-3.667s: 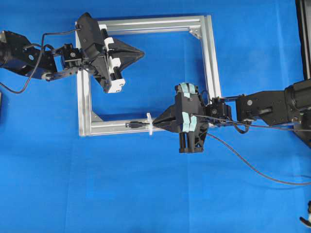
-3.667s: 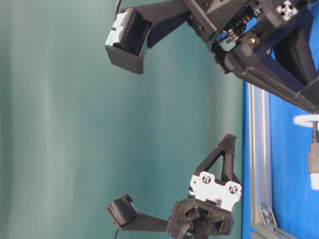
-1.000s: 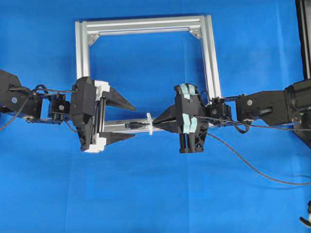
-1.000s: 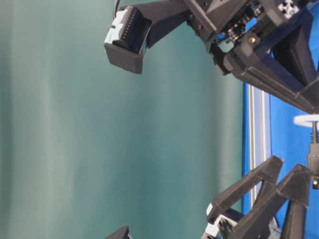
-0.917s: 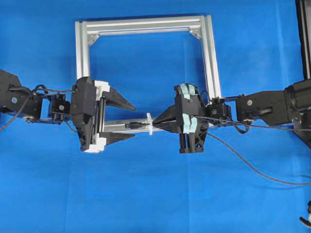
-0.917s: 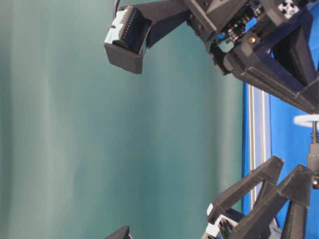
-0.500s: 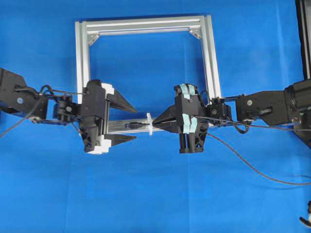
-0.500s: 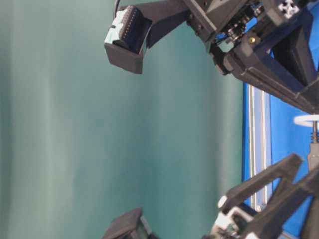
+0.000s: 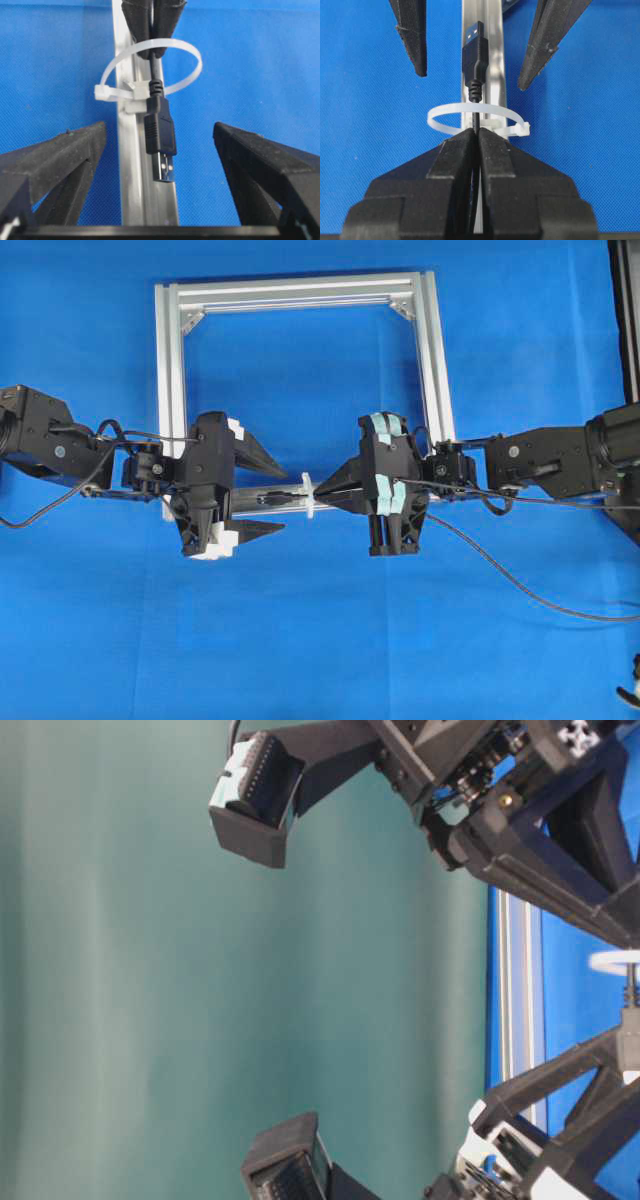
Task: Insert the wire through the string loop located in the center.
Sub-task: 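Close the left gripper on the USB plug beyond the loop, then open the right gripper to release the cable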
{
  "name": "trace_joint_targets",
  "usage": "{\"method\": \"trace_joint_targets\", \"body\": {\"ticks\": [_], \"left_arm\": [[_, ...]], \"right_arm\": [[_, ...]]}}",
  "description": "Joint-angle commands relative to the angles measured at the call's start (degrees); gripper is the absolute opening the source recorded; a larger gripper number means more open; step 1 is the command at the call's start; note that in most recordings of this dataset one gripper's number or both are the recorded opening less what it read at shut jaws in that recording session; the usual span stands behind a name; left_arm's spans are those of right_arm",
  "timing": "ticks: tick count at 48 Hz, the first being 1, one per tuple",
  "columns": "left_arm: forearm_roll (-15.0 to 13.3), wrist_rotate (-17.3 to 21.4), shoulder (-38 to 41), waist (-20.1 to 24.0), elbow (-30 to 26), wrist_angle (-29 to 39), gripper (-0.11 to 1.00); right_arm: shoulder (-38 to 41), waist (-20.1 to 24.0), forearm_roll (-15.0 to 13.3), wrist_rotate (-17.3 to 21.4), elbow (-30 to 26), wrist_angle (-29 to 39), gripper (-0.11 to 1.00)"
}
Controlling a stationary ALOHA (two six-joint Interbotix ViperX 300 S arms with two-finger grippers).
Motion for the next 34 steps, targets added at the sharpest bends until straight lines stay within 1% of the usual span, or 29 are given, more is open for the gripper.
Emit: {"method": "trace_joint_targets", "body": {"ticks": [1, 5, 7, 9, 12, 14, 17, 19, 21, 34], "left_arm": [[0.2, -0.1, -0.7, 0.1, -1.1, -0.3, 0.9], [0.2, 0.0, -0.8, 0.1, -1.1, -0.3, 0.86], [0.2, -0.1, -0.8, 0.1, -1.1, -0.4, 0.81], [0.2, -0.1, -0.8, 0.1, -1.1, -0.4, 0.73], [0.2, -0.1, -0.8, 0.1, -1.1, -0.4, 0.57], [0.1, -0.1, -0.8, 0.1, -1.1, -0.5, 0.42], [0.1, -0.1, -0.8, 0.3, -1.1, -0.5, 0.24], [0.1, -0.2, -0.8, 0.4, -1.1, -0.5, 0.14], [0.1, -0.2, -0.9, 0.4, -1.1, -0.5, 0.07], [0.1, -0.2, -0.9, 0.4, -1.1, -0.3, 0.07]], "right_arm": [[-0.7, -0.2, 0.0, -0.1, -0.8, -0.4, -0.02], [-0.7, -0.2, 0.0, -0.1, -0.8, -0.4, -0.02], [-0.7, -0.2, 0.0, -0.1, -0.8, -0.4, -0.02], [-0.7, -0.2, 0.0, -0.1, -0.8, -0.4, -0.02], [-0.7, -0.2, 0.0, -0.1, -0.8, -0.4, -0.02], [-0.7, -0.2, 0.0, -0.1, -0.8, -0.4, -0.02], [-0.7, -0.2, 0.0, -0.1, -0.8, -0.4, -0.02], [-0.7, -0.2, -0.1, -0.1, -0.8, -0.4, -0.02], [-0.7, -0.2, 0.0, -0.1, -0.8, -0.4, -0.02], [-0.7, -0.2, 0.0, -0.1, -0.8, -0.4, -0.02]]}}
